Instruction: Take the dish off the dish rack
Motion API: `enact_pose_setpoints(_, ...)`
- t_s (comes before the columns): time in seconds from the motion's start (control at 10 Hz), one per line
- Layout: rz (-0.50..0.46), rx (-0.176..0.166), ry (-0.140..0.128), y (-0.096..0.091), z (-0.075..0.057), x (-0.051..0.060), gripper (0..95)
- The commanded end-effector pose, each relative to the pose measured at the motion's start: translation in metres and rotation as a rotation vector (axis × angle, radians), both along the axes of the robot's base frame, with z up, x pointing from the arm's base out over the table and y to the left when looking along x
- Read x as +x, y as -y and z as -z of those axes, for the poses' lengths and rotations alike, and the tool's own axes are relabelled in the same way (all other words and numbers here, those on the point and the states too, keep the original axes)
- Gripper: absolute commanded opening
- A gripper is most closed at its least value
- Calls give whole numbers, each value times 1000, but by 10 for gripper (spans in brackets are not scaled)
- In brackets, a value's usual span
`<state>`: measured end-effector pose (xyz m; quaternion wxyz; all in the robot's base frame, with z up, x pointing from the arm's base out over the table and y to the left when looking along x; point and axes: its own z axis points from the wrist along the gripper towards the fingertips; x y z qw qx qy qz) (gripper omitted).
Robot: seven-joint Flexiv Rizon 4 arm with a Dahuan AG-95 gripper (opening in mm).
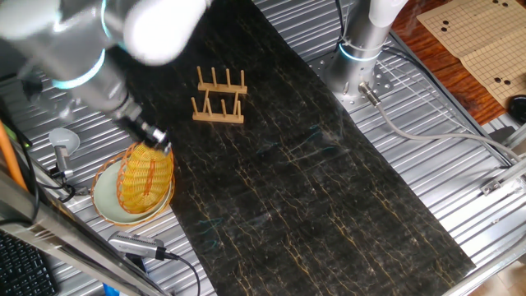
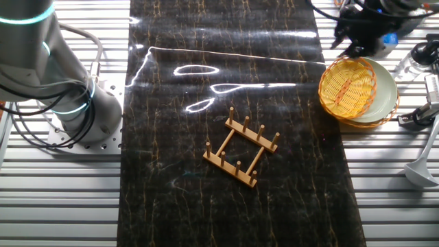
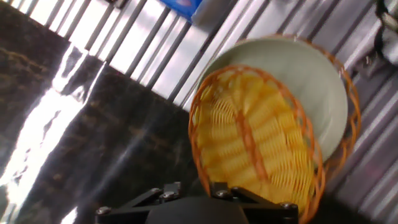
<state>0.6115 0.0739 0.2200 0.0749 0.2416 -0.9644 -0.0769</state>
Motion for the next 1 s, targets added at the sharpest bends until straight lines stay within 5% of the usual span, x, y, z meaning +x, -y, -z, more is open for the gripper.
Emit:
enact_pose_setpoints(0.1, 155, -32, 2, 2, -35, -60, 0)
enact_pose_setpoints(0.3, 189, -40, 15, -2, -41, -97, 0)
enact_pose_setpoints(1.0, 217, -19, 20, 10, -36, -105, 0)
